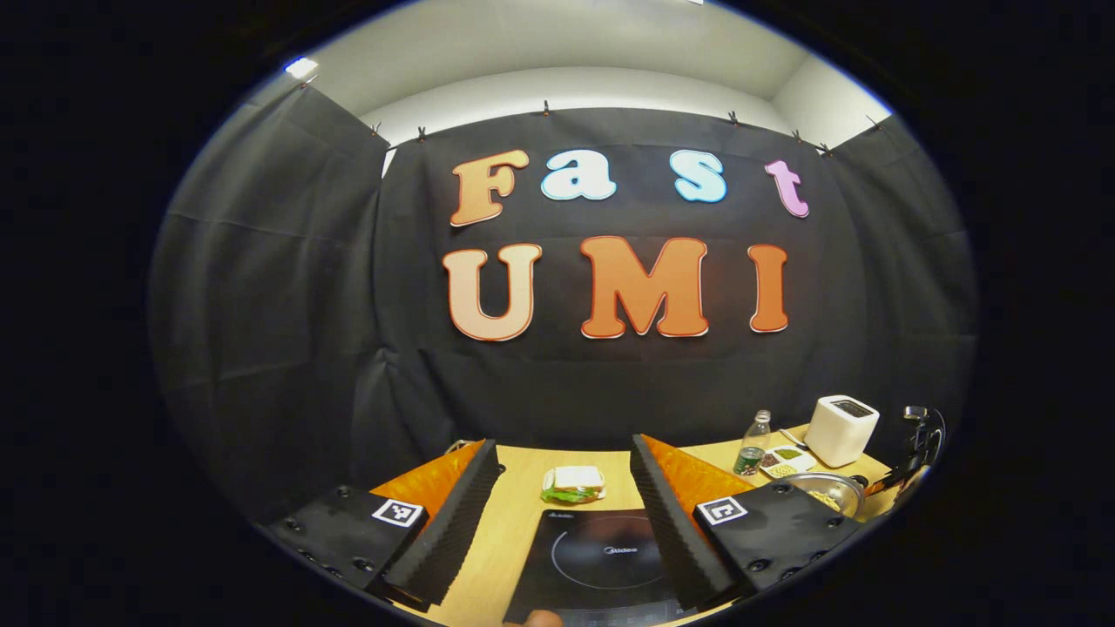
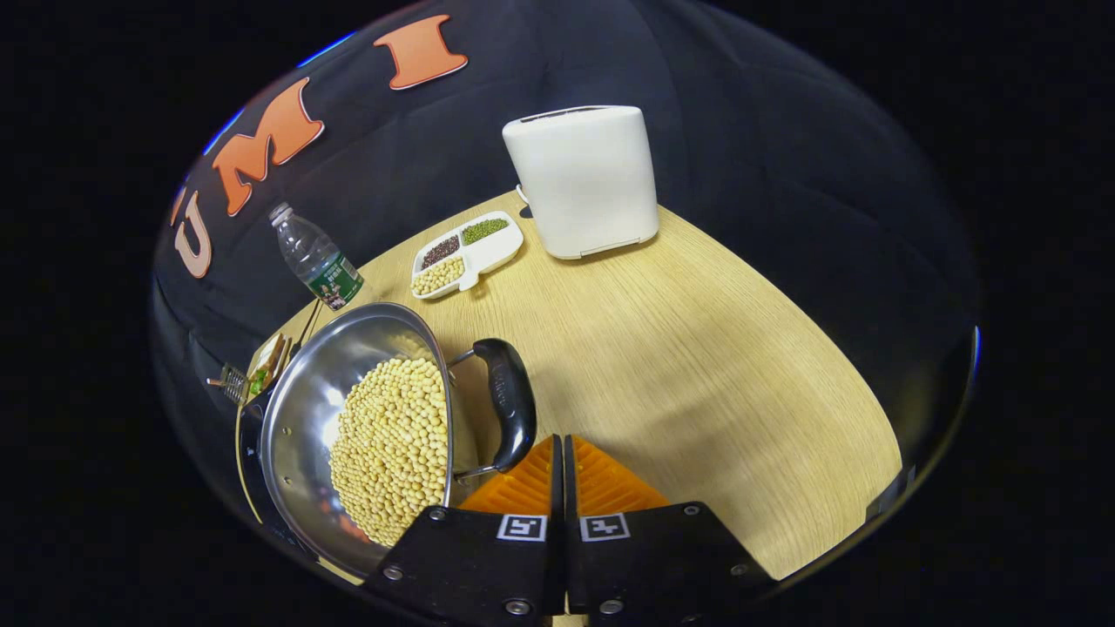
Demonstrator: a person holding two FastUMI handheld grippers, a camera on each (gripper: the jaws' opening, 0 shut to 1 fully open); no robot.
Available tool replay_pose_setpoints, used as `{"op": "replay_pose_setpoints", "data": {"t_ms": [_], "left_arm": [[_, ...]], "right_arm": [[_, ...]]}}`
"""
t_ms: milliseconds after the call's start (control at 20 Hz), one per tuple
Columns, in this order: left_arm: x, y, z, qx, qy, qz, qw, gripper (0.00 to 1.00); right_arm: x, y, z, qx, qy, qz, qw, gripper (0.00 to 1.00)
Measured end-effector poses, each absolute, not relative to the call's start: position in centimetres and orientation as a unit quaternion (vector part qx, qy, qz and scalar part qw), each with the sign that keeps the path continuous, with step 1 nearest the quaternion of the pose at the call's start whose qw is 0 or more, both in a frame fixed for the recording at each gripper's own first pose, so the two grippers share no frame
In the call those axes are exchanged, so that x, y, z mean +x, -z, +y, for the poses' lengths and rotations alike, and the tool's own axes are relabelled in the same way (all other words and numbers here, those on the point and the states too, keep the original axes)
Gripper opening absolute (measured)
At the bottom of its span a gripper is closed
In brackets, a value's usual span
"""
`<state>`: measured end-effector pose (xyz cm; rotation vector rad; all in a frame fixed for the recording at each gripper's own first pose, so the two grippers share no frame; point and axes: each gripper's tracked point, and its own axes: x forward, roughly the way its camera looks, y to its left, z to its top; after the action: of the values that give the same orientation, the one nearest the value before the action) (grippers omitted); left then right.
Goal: First push the handle of the pot to place it horizontally, then grasp the pot with both hands and set it on the induction cooktop.
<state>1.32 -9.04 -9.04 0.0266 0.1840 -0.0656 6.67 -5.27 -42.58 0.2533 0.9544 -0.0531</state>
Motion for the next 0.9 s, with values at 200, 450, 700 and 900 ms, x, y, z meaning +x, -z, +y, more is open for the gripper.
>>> {"op": "replay_pose_setpoints", "data": {"t_ms": [200, 450, 700, 900], "left_arm": [[1.4, 11.7, -13.5, -0.006, 0.069, 0.109, 0.992, 1.0], [1.8, 15.4, -19.8, -0.019, 0.113, 0.132, 0.985, 1.0], [2.1, 19.6, -26.0, -0.009, 0.155, 0.154, 0.976, 0.97], [1.8, 23.9, -30.1, -0.014, 0.183, 0.191, 0.964, 0.99]], "right_arm": [[6.4, 39.4, -5.9, 0.119, 0.021, 0.421, 0.899, 0.0], [6.0, 34.0, -7.4, 0.113, 0.017, 0.353, 0.928, 0.01], [5.9, 31.3, -5.9, 0.114, -0.01, 0.315, 0.942, 0.14], [6.3, 31.7, -5.1, 0.09, -0.02, 0.302, 0.949, 0.48]]}}
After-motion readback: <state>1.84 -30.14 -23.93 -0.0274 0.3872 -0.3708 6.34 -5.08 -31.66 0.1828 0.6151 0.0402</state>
